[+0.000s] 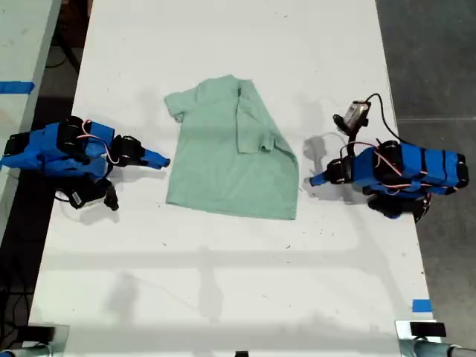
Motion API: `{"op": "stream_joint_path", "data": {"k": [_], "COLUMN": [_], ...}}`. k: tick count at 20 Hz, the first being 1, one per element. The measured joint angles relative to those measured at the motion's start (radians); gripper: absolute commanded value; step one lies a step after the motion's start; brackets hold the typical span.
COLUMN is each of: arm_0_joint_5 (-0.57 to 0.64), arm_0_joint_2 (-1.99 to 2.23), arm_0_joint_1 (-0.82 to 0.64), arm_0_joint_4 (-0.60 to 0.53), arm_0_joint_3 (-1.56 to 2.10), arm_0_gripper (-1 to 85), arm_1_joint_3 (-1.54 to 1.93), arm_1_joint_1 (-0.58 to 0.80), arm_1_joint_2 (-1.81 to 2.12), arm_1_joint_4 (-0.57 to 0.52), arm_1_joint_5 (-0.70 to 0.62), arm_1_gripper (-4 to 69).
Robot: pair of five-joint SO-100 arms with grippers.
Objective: Fold t shirt
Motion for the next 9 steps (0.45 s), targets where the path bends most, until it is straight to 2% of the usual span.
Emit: {"op": "stream_joint_path", "data": {"k": [9], "arm_0_joint_5": [0.000], "arm_0_joint_2": [0.000], "arm_0_joint_1": [0.000], "arm_0_joint_4": [0.000], "arm_0_joint_3": [0.000], "arm_0_gripper": [10.3], "arm_1_joint_3": [0.002], "arm_1_joint_1": [0.000], "arm_1_joint_2": [0.000], "arm_1_joint_4": [0.018], "arm_1_joint_5": [0.077], "arm_1_gripper": [1.2]}}
